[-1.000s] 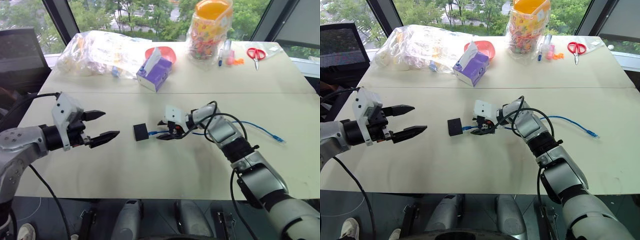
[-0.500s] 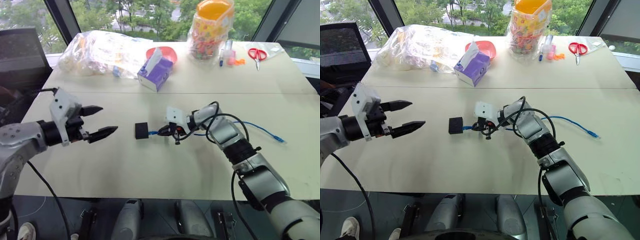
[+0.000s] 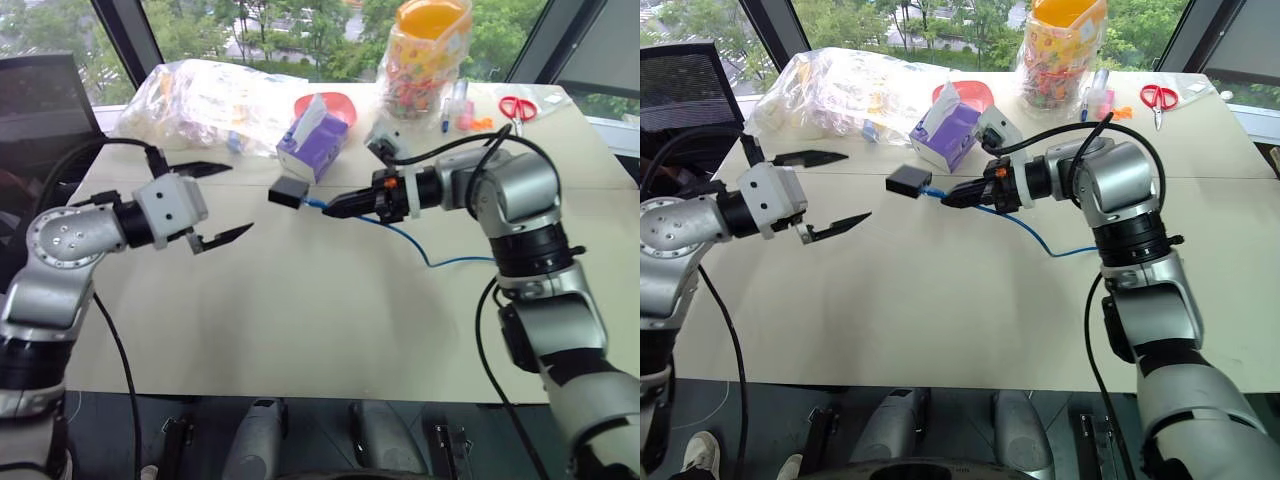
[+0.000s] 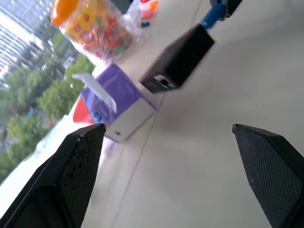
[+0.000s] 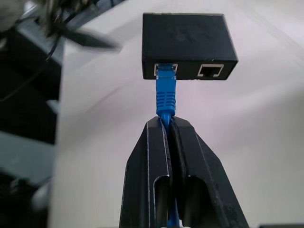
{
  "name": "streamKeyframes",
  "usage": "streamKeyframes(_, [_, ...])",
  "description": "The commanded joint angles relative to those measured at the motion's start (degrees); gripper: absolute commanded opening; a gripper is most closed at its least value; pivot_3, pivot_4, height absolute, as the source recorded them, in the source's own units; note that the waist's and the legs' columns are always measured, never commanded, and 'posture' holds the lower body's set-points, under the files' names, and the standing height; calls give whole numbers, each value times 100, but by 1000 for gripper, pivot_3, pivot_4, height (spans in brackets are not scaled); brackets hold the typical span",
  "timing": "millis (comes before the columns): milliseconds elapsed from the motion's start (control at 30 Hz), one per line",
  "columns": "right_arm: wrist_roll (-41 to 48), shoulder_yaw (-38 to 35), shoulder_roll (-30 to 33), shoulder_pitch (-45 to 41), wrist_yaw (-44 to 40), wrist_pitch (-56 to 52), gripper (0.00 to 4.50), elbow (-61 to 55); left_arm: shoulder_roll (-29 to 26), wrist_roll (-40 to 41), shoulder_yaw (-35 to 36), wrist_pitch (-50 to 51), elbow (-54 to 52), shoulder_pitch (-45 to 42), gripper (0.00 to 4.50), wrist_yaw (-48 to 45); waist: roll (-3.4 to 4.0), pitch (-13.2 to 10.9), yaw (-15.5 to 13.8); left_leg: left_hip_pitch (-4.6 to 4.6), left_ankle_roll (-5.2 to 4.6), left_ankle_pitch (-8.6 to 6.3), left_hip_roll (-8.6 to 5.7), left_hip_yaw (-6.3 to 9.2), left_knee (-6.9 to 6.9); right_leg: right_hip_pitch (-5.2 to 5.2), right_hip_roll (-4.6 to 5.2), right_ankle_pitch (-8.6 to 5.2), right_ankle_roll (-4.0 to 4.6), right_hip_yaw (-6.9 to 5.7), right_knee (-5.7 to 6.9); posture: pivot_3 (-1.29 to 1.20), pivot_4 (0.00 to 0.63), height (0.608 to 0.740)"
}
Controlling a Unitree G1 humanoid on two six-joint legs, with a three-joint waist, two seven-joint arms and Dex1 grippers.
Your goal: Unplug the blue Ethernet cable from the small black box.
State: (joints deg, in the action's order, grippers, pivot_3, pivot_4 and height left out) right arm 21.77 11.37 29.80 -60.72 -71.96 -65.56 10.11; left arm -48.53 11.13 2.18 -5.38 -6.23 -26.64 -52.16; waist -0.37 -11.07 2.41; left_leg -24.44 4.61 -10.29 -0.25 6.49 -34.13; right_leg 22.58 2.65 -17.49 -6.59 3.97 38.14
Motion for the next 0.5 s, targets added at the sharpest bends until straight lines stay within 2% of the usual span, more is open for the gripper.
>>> streamKeyframes(33, [530,-52,185,-425,-277,-585,56,-147,73,-149,80,-834,270,-386,4500,-49,0,0,18,0,0,0,0,-1,0,1,0,0,-1,0,1,0,150,740])
streamKeyframes(200, [868,231,435,-868,-716,-1001,56,273,176,3,45,-1328,474,-543,4500,-273,1,0,52,1,-1,0,2,-1,2,8,-2,1,-1,0,8,0,150,740])
streamKeyframes(500, [1317,523,562,-1678,-1633,-1319,56,1245,405,527,102,-922,570,-391,4500,-533,1,0,34,0,-2,0,1,-1,-2,8,-2,0,-1,0,11,0,150,740])
